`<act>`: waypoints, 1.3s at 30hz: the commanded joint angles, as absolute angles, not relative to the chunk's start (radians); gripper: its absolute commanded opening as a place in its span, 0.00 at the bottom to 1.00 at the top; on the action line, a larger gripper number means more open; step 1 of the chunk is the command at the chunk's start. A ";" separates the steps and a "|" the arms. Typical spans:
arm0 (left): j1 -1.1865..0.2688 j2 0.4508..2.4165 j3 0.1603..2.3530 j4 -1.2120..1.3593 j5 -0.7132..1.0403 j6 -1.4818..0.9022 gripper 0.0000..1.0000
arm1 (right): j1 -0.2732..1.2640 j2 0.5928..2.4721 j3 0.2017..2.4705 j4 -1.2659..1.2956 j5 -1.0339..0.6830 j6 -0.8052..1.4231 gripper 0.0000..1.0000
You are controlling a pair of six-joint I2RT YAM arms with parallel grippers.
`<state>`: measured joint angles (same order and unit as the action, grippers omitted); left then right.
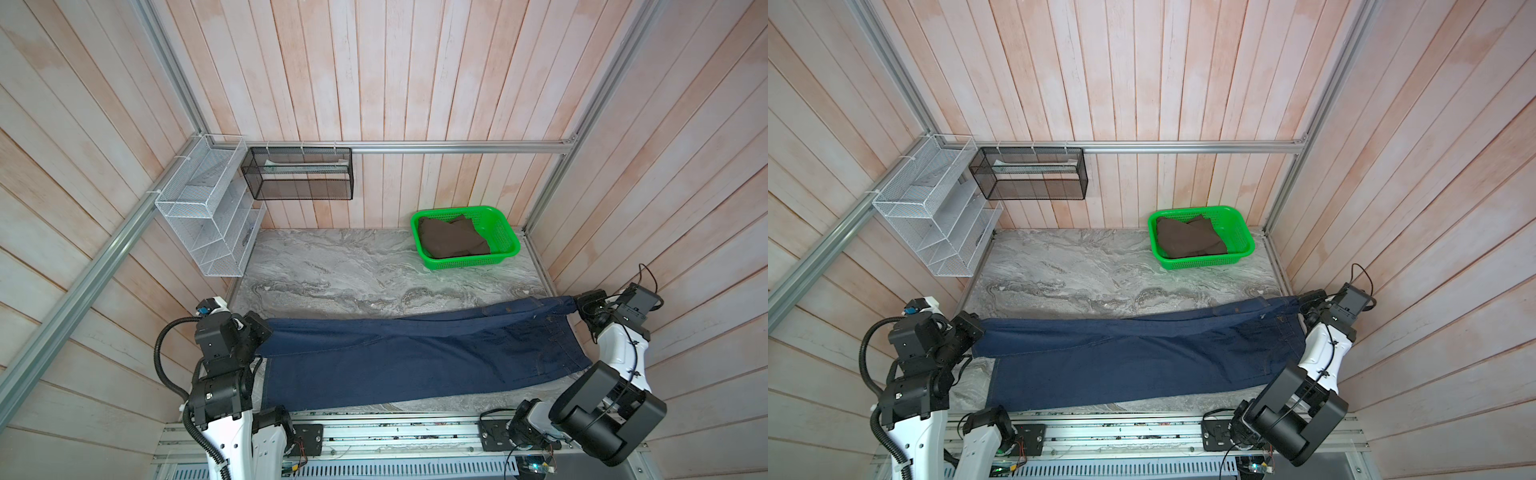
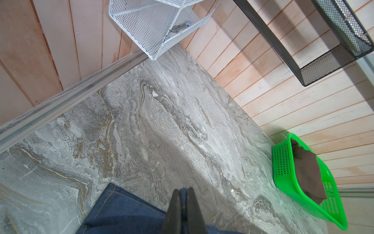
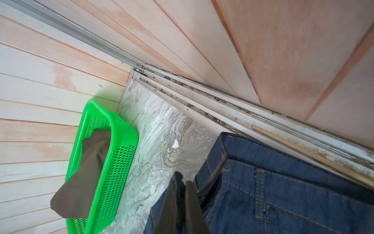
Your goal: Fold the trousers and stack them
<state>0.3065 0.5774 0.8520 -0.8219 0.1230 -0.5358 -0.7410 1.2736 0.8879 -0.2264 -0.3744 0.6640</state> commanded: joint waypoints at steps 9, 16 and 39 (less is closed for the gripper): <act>0.325 0.947 1.072 -0.560 0.153 -0.532 0.00 | -0.588 1.471 1.189 -0.139 -0.402 0.796 0.00; 0.375 1.183 1.294 -0.479 0.177 -0.508 0.00 | -0.517 1.658 1.409 -0.114 -0.419 0.864 0.00; 0.384 0.674 0.802 -0.678 0.279 -0.514 0.00 | -0.625 1.591 1.057 -0.074 -0.453 0.643 0.00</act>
